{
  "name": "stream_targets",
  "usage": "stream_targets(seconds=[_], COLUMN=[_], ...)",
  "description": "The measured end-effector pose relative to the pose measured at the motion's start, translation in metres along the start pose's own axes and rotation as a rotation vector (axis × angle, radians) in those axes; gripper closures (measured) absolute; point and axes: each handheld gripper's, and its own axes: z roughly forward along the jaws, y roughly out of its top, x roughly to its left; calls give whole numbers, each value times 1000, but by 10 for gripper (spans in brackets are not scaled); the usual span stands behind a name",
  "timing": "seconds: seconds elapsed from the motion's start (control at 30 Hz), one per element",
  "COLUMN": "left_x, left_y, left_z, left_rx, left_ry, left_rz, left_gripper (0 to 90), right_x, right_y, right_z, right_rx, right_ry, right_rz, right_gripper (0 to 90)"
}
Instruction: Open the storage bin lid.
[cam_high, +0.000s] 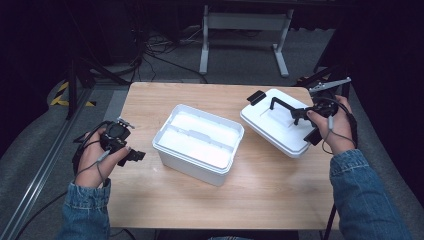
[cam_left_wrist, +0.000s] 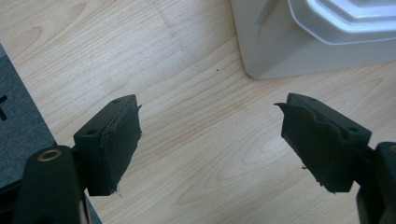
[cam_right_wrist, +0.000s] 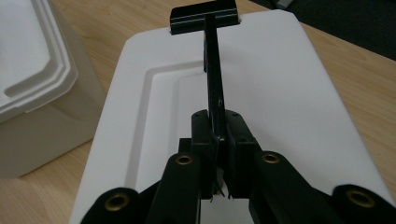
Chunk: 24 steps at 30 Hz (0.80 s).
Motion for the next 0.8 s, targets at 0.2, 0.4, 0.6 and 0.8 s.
stream_targets(seconds=[0.2, 0.4, 0.6, 0.8], left_x=[1, 0, 1, 1], left_y=[-1, -1, -1, -2], left_z=[0, 0, 1, 1], left_rx=[-1, -2, -1, 1], left_ry=[-5, -5, -5, -4], left_rz=[-8, -10, -10, -11], left_gripper=[205, 205, 204, 204], right_x=[-7, -12, -15, -17], right_y=[-11, -20, -28, -36], right_z=[18, 31, 41, 52], right_rx=[28, 42, 55, 55], right_ry=[3, 15, 26, 42], right_rz=[16, 31, 35, 44], right_gripper=[852, 852, 852, 852])
